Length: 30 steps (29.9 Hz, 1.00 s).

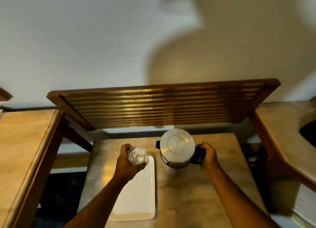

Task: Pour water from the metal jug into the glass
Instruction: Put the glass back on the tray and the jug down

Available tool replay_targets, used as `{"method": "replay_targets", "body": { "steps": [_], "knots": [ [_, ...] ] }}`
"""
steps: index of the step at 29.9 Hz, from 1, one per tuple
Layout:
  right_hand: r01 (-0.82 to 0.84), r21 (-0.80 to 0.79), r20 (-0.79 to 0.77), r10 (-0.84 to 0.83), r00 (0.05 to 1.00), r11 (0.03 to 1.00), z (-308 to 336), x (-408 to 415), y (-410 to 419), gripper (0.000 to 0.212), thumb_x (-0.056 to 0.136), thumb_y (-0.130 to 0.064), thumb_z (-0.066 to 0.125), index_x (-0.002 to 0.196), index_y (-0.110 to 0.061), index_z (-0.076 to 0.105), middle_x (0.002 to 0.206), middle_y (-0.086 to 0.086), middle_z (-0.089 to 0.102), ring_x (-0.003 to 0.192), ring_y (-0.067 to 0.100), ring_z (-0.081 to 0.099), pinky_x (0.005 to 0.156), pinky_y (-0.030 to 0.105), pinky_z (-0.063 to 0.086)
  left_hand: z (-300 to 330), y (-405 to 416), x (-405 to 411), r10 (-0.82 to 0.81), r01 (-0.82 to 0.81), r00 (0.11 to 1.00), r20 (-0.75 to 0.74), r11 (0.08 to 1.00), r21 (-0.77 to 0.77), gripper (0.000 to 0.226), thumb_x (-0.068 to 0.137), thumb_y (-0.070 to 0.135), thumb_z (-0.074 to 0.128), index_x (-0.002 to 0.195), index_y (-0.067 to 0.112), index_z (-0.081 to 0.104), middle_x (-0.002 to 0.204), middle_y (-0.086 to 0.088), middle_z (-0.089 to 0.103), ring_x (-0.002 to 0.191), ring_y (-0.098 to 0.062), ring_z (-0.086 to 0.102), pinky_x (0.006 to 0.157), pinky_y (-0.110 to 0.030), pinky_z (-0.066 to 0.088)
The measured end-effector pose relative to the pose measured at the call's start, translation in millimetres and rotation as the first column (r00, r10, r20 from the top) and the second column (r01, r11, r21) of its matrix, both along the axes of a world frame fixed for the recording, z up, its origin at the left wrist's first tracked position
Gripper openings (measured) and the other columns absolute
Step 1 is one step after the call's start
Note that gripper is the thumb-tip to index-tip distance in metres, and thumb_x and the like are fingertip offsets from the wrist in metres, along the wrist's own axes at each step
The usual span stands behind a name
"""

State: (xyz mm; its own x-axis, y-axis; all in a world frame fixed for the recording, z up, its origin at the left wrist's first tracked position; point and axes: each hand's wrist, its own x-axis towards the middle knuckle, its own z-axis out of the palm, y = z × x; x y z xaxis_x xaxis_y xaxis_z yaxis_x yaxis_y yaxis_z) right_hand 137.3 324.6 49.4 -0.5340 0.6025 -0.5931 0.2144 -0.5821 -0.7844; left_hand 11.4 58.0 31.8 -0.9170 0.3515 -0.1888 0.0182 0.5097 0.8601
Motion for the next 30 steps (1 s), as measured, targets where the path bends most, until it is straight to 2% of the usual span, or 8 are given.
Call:
{"method": "replay_targets", "body": {
  "steps": [2, 4, 10, 17, 20, 23, 28, 30],
  "knots": [
    [0.008, 0.004, 0.02, -0.008, 1.0, 1.0, -23.6, 1.1, -3.2, 0.045, 0.092, -0.015, 0.04, 0.049, -0.017, 0.052, 0.042, 0.0, 0.053, 0.052, 0.023, 0.048, 0.053, 0.03, 0.036, -30.8, -6.5, 7.1, 0.029, -0.029, 1.0, 0.001, 0.998, -0.049, 0.078, 0.055, 0.018, 0.097, 0.108, 0.032, 0.041, 0.098, 0.01, 0.061, 0.084, -0.014, 0.064, 0.056, -0.011, 0.052],
    [0.008, 0.004, 0.034, -0.008, 0.999, 1.0, -46.0, 4.7, -5.3, 0.046, 0.091, -0.015, 0.04, 0.047, -0.017, 0.055, 0.041, -0.002, 0.054, 0.049, 0.02, 0.052, 0.053, 0.028, 0.039, -59.1, -17.1, 15.5, 0.069, -0.068, 0.998, 0.011, 0.992, -0.109, 0.082, 0.054, 0.018, 0.097, 0.11, 0.033, 0.039, 0.102, 0.005, 0.061, 0.087, -0.017, 0.062, 0.063, -0.015, 0.049],
    [-0.052, -0.055, 0.018, 0.053, 0.998, 0.997, -85.4, 5.9, -1.8, 0.065, 0.093, -0.012, 0.033, 0.033, -0.017, 0.058, 0.032, -0.003, 0.051, 0.03, 0.013, 0.05, 0.033, 0.014, 0.04, -122.0, -41.8, 35.4, 0.129, -0.121, 0.991, 0.031, 0.974, -0.191, 0.082, 0.052, 0.014, 0.097, 0.109, 0.029, 0.04, 0.097, 0.009, 0.058, 0.089, -0.021, 0.059, 0.063, -0.016, 0.043],
    [-0.132, -0.006, 0.007, 0.132, 0.991, 0.991, -99.6, 3.3, -1.4, 0.061, 0.091, -0.006, 0.034, 0.036, -0.015, 0.059, 0.036, -0.003, 0.051, 0.033, 0.013, 0.048, 0.032, 0.016, 0.04, -144.9, -38.5, 36.6, 0.158, -0.145, 0.985, 0.063, 0.974, -0.175, 0.082, 0.051, 0.017, 0.097, 0.109, 0.03, 0.041, 0.096, 0.02, 0.057, 0.083, -0.001, 0.058, 0.063, -0.019, 0.045],
    [-0.158, 0.036, 0.024, 0.157, 0.987, 0.987, -101.0, 2.5, -0.2, 0.06, 0.092, -0.003, 0.036, 0.039, -0.013, 0.061, 0.036, -0.002, 0.052, 0.034, 0.012, 0.05, 0.032, 0.017, 0.041, -151.3, -36.0, 36.5, 0.168, -0.153, 0.983, 0.07, 0.971, -0.182, 0.082, 0.051, 0.017, 0.097, 0.109, 0.03, 0.04, 0.095, 0.018, 0.058, 0.083, -0.003, 0.059, 0.063, -0.024, 0.046],
    [-0.201, 0.045, 0.03, 0.2, 0.979, 0.979, -99.9, 2.0, 2.6, 0.061, 0.092, -0.003, 0.035, 0.039, -0.013, 0.063, 0.037, -0.001, 0.055, 0.035, 0.013, 0.052, 0.034, 0.017, 0.043, -154.2, -31.6, 36.3, 0.149, -0.138, 0.987, 0.054, 0.975, -0.175, 0.082, 0.05, 0.015, 0.097, 0.107, 0.033, 0.039, 0.095, 0.02, 0.056, 0.081, -0.001, 0.058, 0.061, -0.018, 0.043],
    [-0.289, 0.129, 0.116, 0.275, 0.955, 0.949, -98.5, 2.4, 6.6, 0.046, 0.09, -0.004, 0.041, 0.049, -0.007, 0.062, 0.046, 0.007, 0.055, 0.042, 0.021, 0.052, 0.041, 0.022, 0.042, -155.8, -30.8, 35.9, 0.13, -0.117, 0.989, 0.068, 0.979, -0.169, 0.086, 0.049, 0.016, 0.099, 0.111, 0.025, 0.04, 0.099, 0.019, 0.054, 0.088, -0.019, 0.061, 0.064, -0.019, 0.044],
    [-0.339, 0.186, 0.139, 0.317, 0.938, 0.922, -94.0, 3.7, 8.2, 0.039, 0.083, -0.01, 0.048, 0.045, -0.01, 0.059, 0.043, 0.005, 0.053, 0.043, 0.023, 0.05, 0.045, 0.023, 0.041, -146.3, -32.6, 34.9, 0.088, -0.071, 0.992, 0.092, 0.982, -0.177, 0.101, 0.045, 0.023, 0.101, 0.125, 0.017, 0.04, 0.116, 0.014, 0.053, 0.107, -0.025, 0.058, 0.08, -0.027, 0.05]
  ]
}}
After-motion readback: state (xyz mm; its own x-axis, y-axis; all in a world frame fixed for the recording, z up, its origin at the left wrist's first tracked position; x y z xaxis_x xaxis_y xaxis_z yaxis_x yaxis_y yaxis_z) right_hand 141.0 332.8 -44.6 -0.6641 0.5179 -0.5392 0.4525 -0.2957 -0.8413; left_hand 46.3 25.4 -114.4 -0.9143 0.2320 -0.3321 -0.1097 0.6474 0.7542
